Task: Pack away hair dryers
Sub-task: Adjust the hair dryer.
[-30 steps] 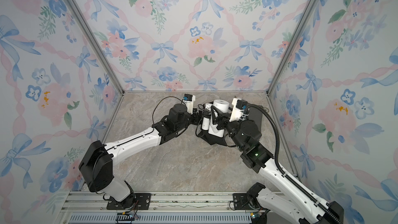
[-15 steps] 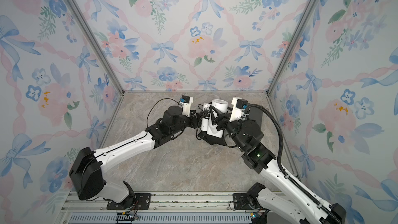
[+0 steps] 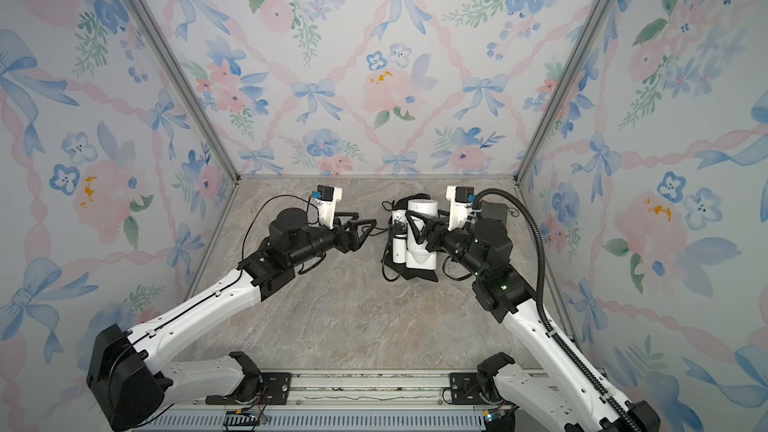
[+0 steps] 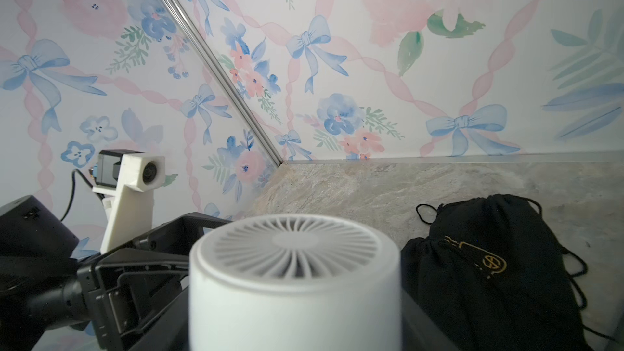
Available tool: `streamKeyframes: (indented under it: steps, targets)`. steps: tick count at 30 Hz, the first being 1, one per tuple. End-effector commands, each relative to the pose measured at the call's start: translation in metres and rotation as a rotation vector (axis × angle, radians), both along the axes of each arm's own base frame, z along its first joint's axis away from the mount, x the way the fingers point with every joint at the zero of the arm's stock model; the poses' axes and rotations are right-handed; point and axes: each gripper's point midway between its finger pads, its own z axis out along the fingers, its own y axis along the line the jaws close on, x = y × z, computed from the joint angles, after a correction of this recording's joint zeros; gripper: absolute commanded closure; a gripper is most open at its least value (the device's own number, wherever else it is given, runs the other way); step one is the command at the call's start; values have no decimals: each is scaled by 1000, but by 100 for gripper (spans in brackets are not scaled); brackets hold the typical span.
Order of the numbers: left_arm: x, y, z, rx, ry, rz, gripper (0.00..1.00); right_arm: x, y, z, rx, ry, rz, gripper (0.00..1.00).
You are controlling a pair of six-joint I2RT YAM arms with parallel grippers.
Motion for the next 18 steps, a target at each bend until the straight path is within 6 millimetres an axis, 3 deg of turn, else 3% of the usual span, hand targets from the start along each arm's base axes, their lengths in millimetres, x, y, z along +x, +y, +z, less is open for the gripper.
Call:
streamKeyframes:
  steps: [1, 10, 18]
  targets:
    - [-27, -13, 20, -132, -19, -158, 21, -3, 2, 44, 96, -86, 55, 73]
    - [-44, -24, 43, -296, -17, -291, 19, 6, 1, 61, 149, -129, 66, 72]
    - [-43, -32, 58, -331, -54, -346, 18, 17, 5, 76, 181, -176, 76, 73]
